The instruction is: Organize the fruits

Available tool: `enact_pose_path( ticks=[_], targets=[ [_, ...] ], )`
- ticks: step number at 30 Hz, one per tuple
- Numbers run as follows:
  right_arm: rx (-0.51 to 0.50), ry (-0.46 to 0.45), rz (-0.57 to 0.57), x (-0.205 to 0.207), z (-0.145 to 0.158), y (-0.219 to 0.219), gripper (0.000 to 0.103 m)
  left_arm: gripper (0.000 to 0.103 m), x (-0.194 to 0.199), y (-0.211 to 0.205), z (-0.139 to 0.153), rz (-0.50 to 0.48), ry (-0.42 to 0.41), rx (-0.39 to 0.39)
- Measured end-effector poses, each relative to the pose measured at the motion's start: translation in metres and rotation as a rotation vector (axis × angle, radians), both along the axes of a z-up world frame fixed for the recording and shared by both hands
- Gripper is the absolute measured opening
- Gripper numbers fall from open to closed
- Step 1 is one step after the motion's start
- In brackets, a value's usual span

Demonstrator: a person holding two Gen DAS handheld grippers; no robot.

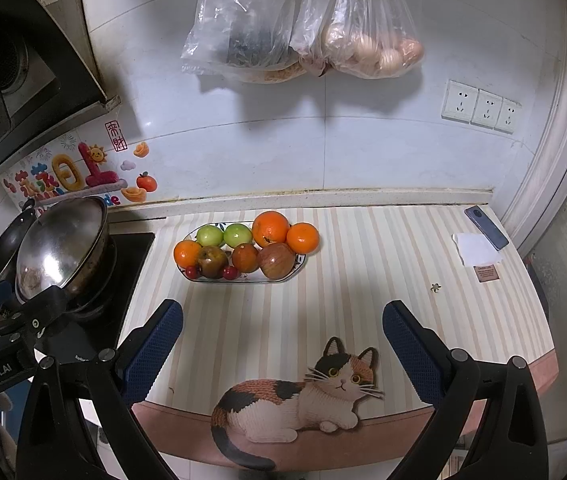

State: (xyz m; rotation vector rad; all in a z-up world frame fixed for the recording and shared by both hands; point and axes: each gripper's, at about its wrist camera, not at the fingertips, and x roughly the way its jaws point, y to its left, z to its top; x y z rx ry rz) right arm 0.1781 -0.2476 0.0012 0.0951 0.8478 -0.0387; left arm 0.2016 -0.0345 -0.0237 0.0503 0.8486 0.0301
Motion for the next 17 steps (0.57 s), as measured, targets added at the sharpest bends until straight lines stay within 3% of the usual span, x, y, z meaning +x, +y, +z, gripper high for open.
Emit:
enact_pose_path(
  ticks=[17],
  targets=[
    [0.009,0.006,0.004,0.0006,0.0013,0.0013,0.102,0.103,-0.0024,0.0061,-0.0006,-0.001,-0.006,-0.007]
  ],
)
